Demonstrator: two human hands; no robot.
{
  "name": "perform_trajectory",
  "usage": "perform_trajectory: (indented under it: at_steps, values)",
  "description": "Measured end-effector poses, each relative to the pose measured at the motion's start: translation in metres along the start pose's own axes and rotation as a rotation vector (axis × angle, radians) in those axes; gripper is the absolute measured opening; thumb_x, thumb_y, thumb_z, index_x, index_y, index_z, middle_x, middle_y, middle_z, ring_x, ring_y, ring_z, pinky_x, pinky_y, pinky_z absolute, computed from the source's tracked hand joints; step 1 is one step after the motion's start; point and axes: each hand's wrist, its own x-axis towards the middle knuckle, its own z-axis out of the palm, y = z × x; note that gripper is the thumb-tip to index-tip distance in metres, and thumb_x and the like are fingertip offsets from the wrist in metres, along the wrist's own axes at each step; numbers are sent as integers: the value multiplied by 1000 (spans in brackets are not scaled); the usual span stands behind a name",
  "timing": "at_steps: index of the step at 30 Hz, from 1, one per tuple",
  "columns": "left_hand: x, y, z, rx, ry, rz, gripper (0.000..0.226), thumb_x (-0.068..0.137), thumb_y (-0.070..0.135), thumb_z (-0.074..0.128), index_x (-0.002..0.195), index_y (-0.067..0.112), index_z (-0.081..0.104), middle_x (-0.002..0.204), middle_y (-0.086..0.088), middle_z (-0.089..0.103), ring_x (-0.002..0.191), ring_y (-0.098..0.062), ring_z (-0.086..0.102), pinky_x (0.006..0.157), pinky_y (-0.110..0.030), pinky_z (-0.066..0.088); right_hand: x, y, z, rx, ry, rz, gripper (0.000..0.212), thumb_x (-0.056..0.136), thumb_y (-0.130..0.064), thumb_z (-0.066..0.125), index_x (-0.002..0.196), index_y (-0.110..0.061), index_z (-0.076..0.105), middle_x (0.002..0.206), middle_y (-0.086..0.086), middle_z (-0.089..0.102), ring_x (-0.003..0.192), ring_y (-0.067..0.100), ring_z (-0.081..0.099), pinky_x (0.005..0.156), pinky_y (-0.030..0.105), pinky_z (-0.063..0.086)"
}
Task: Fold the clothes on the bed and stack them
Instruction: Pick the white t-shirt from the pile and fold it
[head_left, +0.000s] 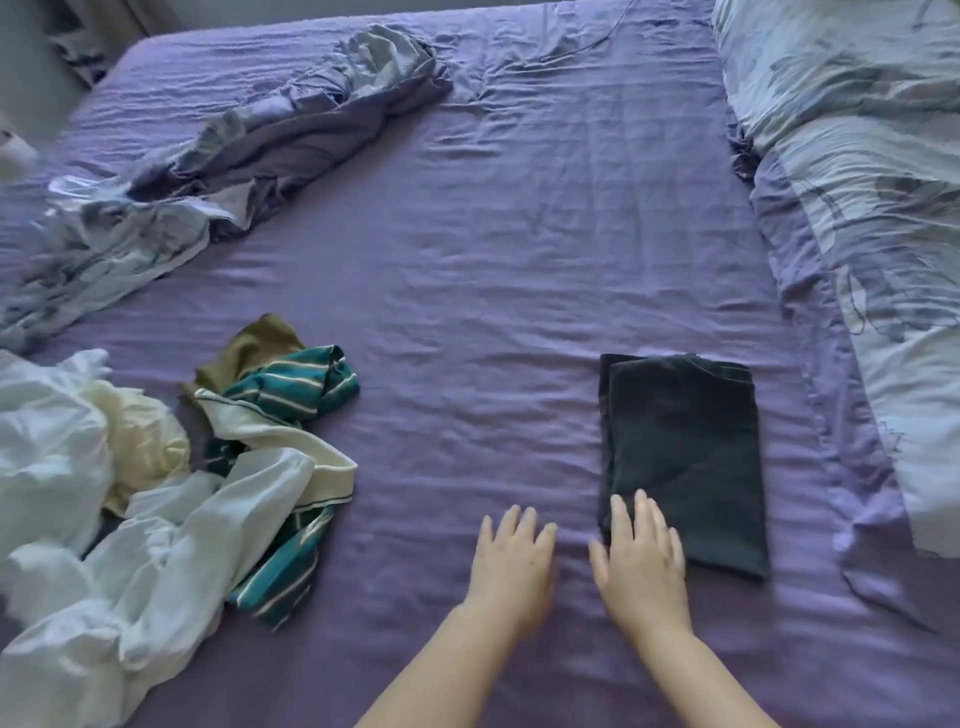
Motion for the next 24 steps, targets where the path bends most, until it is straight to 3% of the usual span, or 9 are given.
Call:
perform_trajectory:
  at_steps: [3, 8, 11, 13, 15, 17, 20, 23, 24]
  values:
    - [-40, -46, -1, -30, 37, -79, 51, 96, 31, 40, 144, 17, 27, 155, -9, 18, 144, -25, 8, 115, -51, 8, -22, -45, 6, 20, 98, -132, 47, 59, -11, 86, 102, 0, 70, 119, 27, 61, 113, 44, 57, 87, 62, 44]
    - [-97, -139, -4, -8, 105, -185, 50, 95, 28, 41, 142, 17, 29, 154, -11, 20, 145, -26, 8, 116, -49, 7, -52, -117, 13, 33, 46, -186, 51, 35, -6, 94, 81, 1, 73, 92, 24, 70, 87, 43, 68, 67, 62, 51]
    - [-126, -199, -6, -15, 145, -236, 49, 94, 30, 40, 142, 19, 31, 155, -9, 19, 144, -24, 8, 116, -48, 7, -70, -163, 24, 56, 9, -195, 49, 40, -4, 93, 84, 3, 73, 94, 25, 70, 87, 44, 67, 68, 60, 52]
    - [-142, -232, -7, -26, 152, -269, 49, 94, 30, 41, 142, 21, 31, 155, -8, 19, 144, -24, 7, 117, -48, 6, -77, -192, 38, 52, 40, -217, 44, 55, -7, 89, 94, 2, 72, 106, 25, 67, 99, 42, 64, 78, 58, 52]
    - [-157, -263, -8, -45, 138, -286, 50, 95, 31, 41, 143, 22, 29, 155, -8, 16, 145, -25, 6, 118, -46, 5, -83, -229, 47, 35, 18, -251, 44, 82, -23, 70, 122, -7, 60, 135, 17, 52, 126, 32, 49, 100, 48, 42]
    - [-170, -292, -7, -55, 134, -283, 52, 94, 32, 43, 143, 22, 28, 156, -9, 14, 145, -25, 5, 118, -45, 4, -85, -266, 60, 55, 1, -333, 49, 95, -39, 44, 140, -21, 38, 152, 3, 30, 140, 18, 26, 111, 34, 26]
    - [-190, -331, -3, 2, 133, -281, 62, 90, 36, 50, 144, 24, 22, 155, -6, 12, 144, -22, 8, 116, -43, 7, -89, -320, 74, 107, -24, -406, 45, 92, -33, 53, 134, -18, 48, 146, 6, 40, 136, 22, 34, 108, 36, 33]
    - [-211, -365, 4, 91, 53, -316, 77, 87, 34, 55, 148, 22, 9, 155, -5, 5, 144, -23, 7, 116, -44, 7, -98, -363, 88, 62, 44, -511, 39, 67, -19, 81, 103, -12, 68, 115, 11, 65, 111, 31, 61, 85, 49, 51]
    - [-217, -376, 4, 113, 53, -335, 73, 87, 29, 55, 146, 21, 14, 153, -6, 11, 141, -24, 15, 114, -42, 13, -101, -375, 89, 37, 62, -518, 40, 60, -18, 85, 97, -14, 70, 108, 8, 68, 105, 30, 64, 80, 51, 53]
